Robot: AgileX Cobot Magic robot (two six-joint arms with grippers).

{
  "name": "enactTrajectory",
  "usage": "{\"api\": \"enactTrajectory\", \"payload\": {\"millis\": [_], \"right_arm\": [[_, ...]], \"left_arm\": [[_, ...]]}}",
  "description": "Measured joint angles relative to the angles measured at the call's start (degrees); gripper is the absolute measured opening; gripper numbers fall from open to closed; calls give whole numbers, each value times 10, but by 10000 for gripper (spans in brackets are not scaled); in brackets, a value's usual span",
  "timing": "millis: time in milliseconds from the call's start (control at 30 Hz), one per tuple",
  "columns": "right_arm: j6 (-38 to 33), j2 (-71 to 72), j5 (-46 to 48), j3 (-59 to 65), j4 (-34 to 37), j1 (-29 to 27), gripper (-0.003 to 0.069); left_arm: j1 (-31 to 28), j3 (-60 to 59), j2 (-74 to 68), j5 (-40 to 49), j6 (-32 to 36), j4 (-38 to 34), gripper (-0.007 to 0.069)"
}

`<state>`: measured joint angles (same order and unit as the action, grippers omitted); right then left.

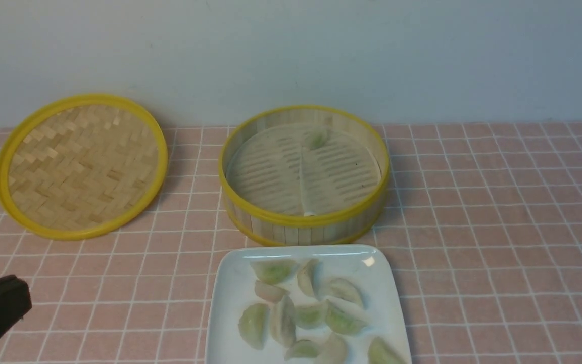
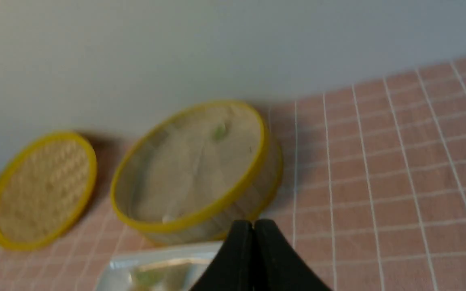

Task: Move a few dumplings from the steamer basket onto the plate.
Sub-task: Use the left arm to grab a dumpling from the steamer

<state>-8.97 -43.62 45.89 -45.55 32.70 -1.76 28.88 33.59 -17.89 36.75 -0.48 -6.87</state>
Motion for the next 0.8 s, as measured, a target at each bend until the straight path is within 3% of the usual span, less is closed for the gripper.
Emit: {"api": "enactTrajectory", "payload": {"millis": [67, 167, 567, 700, 800], "right_arm": [[-18, -135, 92, -103, -11, 0, -13], [-22, -269, 154, -226, -32, 17, -13], [104, -643, 255, -668, -191, 180, -10], [118, -782, 258, -837, -197, 210, -10], [119, -836, 258, -896, -196, 220, -10]], "left_arm": [[0, 0, 0, 23, 0, 0, -6], [0, 0, 0, 47, -1, 0, -6], [0, 0, 0, 146, -38, 76, -6], [0, 0, 0, 193, -79, 122, -6], [0, 0, 0, 222, -96, 141, -6]]}}
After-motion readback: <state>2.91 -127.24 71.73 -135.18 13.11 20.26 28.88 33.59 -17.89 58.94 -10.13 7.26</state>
